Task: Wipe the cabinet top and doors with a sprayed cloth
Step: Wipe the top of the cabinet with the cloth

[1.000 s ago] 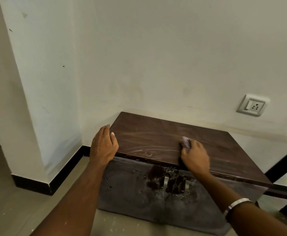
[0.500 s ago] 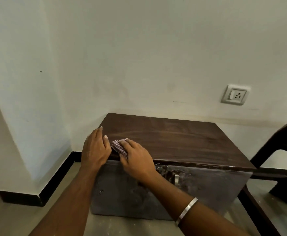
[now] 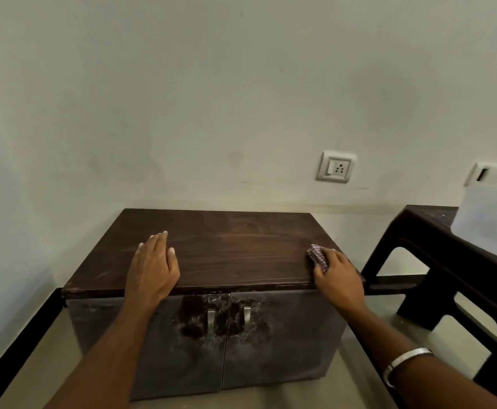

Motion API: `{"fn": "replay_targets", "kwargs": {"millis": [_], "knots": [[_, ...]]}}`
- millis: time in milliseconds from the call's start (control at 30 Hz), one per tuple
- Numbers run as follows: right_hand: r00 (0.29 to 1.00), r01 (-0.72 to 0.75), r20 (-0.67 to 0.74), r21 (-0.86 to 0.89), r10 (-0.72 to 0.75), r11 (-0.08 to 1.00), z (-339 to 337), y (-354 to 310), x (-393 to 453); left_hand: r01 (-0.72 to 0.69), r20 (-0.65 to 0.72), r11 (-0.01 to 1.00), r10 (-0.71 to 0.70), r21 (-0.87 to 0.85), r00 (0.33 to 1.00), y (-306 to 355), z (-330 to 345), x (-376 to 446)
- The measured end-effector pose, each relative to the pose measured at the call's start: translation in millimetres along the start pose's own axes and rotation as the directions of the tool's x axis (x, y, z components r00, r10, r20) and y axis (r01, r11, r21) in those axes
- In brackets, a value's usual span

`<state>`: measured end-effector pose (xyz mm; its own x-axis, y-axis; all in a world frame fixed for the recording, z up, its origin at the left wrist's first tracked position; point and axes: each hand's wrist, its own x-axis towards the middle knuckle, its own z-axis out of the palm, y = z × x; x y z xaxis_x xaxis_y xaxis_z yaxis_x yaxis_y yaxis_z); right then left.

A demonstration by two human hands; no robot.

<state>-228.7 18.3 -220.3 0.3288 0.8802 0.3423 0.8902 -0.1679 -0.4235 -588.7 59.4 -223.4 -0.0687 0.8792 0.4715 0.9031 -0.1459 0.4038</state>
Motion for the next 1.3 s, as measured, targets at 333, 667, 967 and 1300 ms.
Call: {"fn": "replay_targets", "kwargs": {"millis": [333, 667, 967, 1300], "knots": [[0.989, -0.146, -0.015, 0.004, 0.146, 0.989, -10.5, 23.3, 16.7, -0.038, 0.025, 0.999, 0.038, 0.001, 0.999, 16.7, 10.9, 6.0], [0.975, -0.197, 0.104, -0.016, 0.197, 0.98, 19.5, -7.8, 82.6, 0.05, -0.055, 0.996, -0.046, 0.08, 0.997, -31.0, -14.2, 7.5], [0.953, 0.031, 0.292, 0.151, -0.075, 0.988, 96.2, -136.3, 100.0, 0.173, -0.129, 0.982, -0.162, 0.08, 0.978, -80.3, -37.0, 0.1], [0.836, 0.301, 0.375, 0.297, -0.4, 0.906, 147.7, -271.8, 57.2, 0.273, -0.187, 0.96, -0.257, 0.067, 0.948, -128.1, -59.6, -12.3]]}}
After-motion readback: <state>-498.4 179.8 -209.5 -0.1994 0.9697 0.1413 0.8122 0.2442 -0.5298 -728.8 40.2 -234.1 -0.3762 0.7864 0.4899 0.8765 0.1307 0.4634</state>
